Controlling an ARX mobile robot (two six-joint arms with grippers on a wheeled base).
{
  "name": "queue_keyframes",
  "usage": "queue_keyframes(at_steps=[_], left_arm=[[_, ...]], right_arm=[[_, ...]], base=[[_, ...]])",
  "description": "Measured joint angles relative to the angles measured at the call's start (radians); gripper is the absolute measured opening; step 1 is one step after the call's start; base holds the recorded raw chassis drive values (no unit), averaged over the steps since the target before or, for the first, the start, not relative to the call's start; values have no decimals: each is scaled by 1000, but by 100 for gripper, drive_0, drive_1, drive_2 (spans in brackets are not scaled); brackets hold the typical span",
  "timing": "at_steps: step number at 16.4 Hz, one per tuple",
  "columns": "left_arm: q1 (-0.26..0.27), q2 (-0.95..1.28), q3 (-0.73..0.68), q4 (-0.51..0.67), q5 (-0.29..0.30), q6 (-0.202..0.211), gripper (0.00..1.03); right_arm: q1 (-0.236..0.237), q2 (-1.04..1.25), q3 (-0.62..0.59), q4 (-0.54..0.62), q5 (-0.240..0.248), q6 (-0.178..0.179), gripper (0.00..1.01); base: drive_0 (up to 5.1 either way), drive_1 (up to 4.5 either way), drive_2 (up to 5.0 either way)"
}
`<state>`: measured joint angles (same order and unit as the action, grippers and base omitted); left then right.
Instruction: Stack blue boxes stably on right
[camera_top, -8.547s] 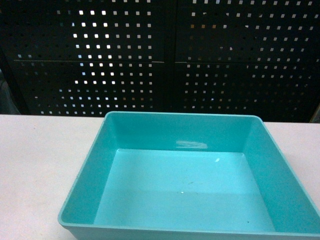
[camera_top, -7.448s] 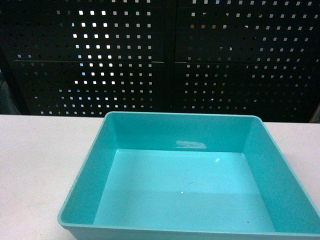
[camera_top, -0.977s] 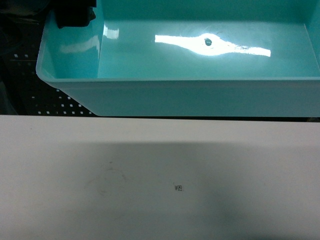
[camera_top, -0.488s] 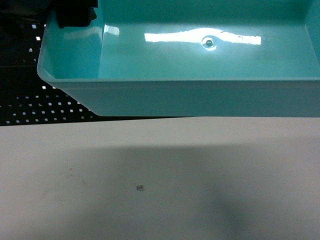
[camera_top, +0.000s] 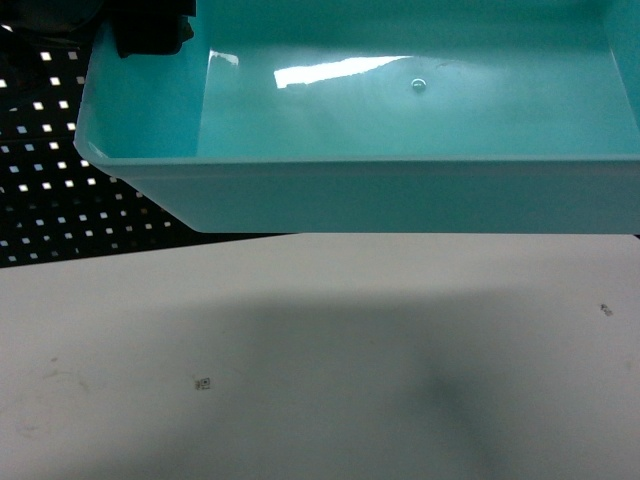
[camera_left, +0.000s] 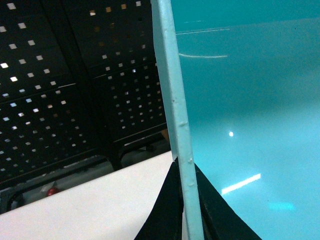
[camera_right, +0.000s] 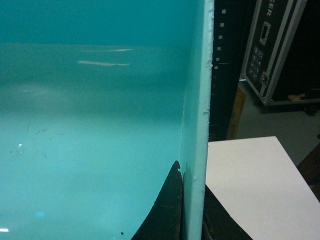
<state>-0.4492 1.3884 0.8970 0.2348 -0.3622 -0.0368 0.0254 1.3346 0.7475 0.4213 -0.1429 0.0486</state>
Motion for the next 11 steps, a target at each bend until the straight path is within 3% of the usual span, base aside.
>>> queue_keyframes(at_steps=[11], left_arm=[[0,0,0,0,0,0,2]], right_arm=[[0,0,0,0,0,0,2]], base=[[-172,-172,-172]])
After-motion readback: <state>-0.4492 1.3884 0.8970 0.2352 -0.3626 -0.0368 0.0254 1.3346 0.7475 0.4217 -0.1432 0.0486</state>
